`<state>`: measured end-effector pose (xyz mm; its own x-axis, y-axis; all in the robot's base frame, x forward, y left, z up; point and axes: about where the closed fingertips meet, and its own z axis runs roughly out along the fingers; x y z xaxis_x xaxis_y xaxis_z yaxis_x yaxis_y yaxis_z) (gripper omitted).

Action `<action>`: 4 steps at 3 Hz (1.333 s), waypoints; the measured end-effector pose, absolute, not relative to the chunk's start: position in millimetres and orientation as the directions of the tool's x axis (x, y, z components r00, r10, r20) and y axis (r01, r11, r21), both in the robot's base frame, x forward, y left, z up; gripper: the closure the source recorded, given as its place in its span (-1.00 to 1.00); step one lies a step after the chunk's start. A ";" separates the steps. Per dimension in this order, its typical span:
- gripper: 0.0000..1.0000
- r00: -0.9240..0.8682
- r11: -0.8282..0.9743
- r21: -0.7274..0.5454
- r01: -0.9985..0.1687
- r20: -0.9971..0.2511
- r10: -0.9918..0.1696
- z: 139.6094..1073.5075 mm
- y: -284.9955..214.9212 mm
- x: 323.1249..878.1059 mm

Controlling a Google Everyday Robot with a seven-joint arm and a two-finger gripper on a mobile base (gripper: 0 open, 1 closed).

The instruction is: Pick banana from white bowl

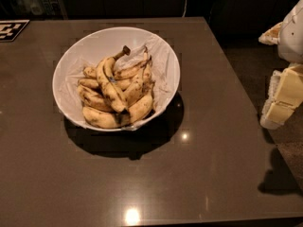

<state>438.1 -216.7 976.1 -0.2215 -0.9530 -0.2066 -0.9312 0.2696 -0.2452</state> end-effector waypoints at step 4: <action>-1.00 -0.152 0.195 -0.267 -0.944 -0.175 -0.973 1009.2 -151.5 405.8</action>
Offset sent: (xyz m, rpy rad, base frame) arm -0.0286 0.0552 0.0256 -0.0549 -0.0027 -0.0043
